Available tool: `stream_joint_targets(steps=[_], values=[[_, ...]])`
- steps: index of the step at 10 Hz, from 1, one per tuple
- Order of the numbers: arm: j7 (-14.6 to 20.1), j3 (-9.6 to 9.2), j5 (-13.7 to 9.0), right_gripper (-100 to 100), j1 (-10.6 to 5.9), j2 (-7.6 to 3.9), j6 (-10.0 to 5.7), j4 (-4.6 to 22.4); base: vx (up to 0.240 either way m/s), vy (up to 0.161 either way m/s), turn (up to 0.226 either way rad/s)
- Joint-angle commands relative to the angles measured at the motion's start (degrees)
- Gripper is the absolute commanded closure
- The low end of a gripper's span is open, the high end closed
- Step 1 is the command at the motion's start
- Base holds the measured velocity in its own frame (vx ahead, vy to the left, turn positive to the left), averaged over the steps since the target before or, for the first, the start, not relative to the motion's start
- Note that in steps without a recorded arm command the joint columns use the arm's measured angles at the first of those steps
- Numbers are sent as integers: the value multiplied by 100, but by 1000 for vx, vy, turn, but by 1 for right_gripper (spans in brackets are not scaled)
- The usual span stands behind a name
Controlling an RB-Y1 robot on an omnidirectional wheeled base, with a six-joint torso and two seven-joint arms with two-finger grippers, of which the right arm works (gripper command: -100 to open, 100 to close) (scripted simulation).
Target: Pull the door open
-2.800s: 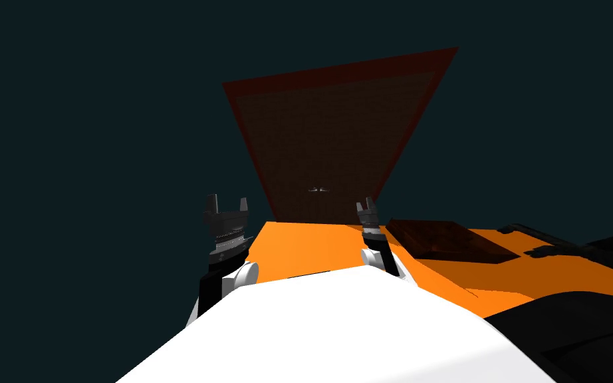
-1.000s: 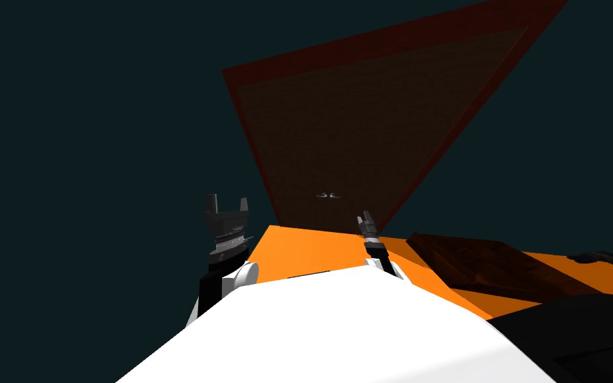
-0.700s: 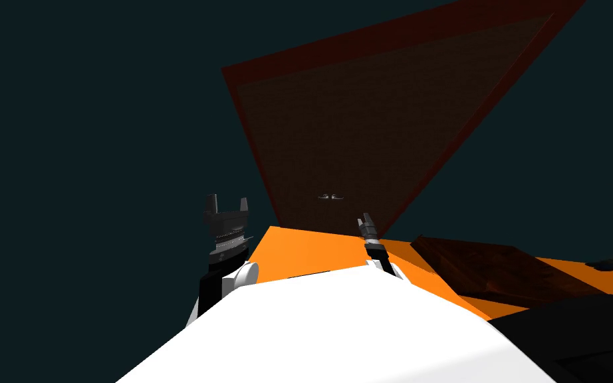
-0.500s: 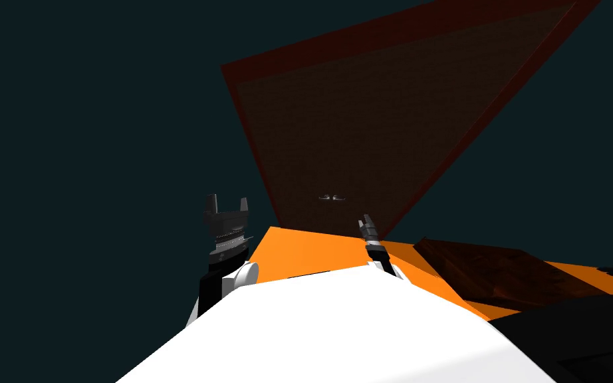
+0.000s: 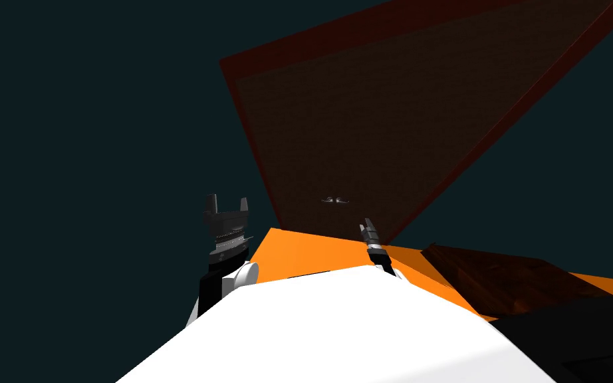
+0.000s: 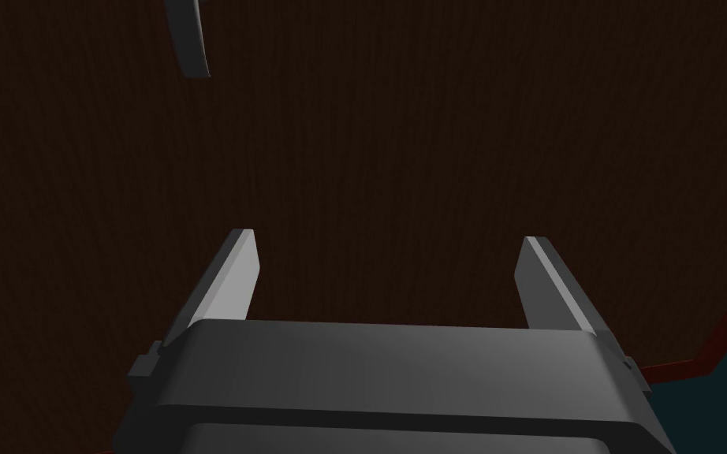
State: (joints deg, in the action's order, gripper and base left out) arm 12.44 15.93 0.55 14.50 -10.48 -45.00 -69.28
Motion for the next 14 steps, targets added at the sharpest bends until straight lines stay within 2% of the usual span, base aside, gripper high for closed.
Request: stream_joint_targets(steps=[1, 11, 14], values=[[41, 36, 23, -100, -51, -18, -22, 196, 90, -2, 31], [278, 231, 143, -100, -260, -126, -215, 1311, 104, 5, 29], [367, 304, 188, -100, -338, -165, -287, 1727, 131, -11, 34]])
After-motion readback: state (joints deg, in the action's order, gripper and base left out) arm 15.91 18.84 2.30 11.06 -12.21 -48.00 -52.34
